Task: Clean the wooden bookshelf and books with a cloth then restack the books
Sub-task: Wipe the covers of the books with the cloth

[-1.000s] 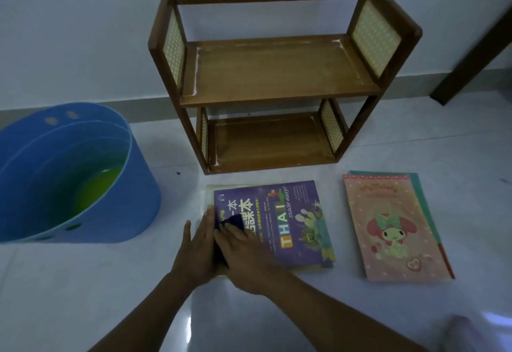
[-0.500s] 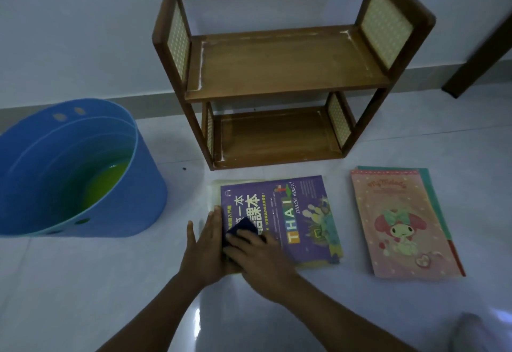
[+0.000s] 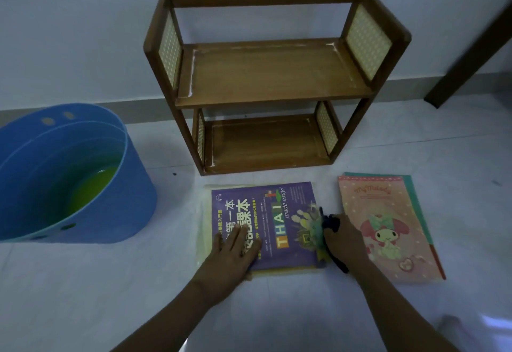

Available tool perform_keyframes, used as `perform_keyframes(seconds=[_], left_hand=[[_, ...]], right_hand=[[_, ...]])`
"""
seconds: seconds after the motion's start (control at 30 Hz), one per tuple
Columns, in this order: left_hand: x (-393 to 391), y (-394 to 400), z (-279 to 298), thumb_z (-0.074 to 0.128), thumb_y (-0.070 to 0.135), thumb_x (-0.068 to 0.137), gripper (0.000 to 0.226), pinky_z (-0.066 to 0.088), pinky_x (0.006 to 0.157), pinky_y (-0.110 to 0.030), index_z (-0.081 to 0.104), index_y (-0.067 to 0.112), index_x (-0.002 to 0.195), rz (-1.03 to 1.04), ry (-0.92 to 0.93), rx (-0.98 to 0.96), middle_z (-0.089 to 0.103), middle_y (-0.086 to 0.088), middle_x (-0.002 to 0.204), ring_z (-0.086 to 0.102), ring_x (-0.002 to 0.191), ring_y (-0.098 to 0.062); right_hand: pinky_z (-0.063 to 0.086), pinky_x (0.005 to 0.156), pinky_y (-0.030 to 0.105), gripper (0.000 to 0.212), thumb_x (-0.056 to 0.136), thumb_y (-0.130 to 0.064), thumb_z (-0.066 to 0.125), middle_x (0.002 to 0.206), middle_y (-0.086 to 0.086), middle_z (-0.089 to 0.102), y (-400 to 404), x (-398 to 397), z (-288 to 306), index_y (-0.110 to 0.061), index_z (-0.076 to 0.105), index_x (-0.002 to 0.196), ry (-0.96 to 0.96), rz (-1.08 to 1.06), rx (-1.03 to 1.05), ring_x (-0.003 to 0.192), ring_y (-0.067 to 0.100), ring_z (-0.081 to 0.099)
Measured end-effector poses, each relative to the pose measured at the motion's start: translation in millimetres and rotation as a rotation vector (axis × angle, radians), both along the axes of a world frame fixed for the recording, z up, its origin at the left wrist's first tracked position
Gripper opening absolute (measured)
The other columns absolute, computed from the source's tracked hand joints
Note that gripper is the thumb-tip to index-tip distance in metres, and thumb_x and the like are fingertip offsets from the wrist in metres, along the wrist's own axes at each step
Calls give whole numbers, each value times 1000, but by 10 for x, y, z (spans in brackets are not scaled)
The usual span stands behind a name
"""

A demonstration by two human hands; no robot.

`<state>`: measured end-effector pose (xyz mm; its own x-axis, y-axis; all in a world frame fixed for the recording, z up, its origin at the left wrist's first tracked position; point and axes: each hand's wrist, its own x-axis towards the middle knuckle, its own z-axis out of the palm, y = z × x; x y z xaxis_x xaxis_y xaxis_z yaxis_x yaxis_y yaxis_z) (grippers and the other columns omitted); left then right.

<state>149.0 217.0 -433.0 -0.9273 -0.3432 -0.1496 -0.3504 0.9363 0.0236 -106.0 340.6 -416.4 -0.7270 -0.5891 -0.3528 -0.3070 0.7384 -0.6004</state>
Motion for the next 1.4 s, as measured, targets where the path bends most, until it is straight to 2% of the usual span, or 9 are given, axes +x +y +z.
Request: perform_keyframes(seconds=[0.23,0.43,0.53,0.63,0.7,0.8,1.03,1.23,1.4], left_hand=[[64,-154,5,34,11,86,60,51,76,-62,31,11,146,-172,-53,-181,50,-36,130,50,119,-52],[-155,-47,152,62,12,80,85,51,63,-66,13,12,150,-158,-224,-182,56,-41,116,56,104,-60],[-257,-126,421,81,16,62,87,55,54,-57,34,14,135,-174,-223,-118,65,-32,102,65,83,-53],[-300,-301,793,64,10,80,74,57,71,-48,21,23,139,-154,-109,9,59,-20,118,63,95,-39],[-416,-394,1150,52,5,88,66,56,76,-36,22,31,142,-18,31,130,60,-9,123,63,96,-25],[-529,-559,1757,49,9,94,49,50,64,-19,42,36,134,229,232,404,66,5,108,62,81,-8],[-264,-462,1813,50,6,95,24,58,79,-42,55,20,113,862,563,1542,70,-9,106,70,96,-26],[-66,-385,795,51,23,95,14,42,59,-19,50,9,93,750,52,926,59,-7,92,53,72,-11],[44,-334,347,56,47,83,32,51,72,-38,48,17,88,639,-125,526,59,-9,101,59,90,-26]], right_hand=[[45,70,37,27,88,-9,42,93,8,48,127,21,22,-17,49,112,168,376,354,90,33,52],[26,74,28,34,94,-18,48,116,12,53,238,3,78,-13,44,128,204,546,319,105,32,50],[40,81,32,41,91,-36,55,118,7,56,257,-97,80,-21,47,127,32,593,325,108,30,55],[52,83,33,33,92,-27,60,117,2,62,275,-229,226,-25,53,124,-460,278,49,105,22,62],[52,89,41,28,96,-12,53,120,9,62,258,-318,364,-22,56,122,-691,-94,-225,108,23,60],[42,101,50,34,97,-19,49,133,10,51,159,-337,467,-22,48,131,-490,-293,-341,118,27,50],[48,98,51,41,95,-39,52,120,12,67,-421,177,608,-12,57,125,-1019,-244,-560,111,31,63],[47,57,24,15,91,-10,55,97,12,65,-615,290,440,-5,57,105,-318,9,-193,72,18,60],[48,73,36,26,91,-15,50,110,17,59,-569,287,207,-8,50,116,-18,244,20,86,26,56]])
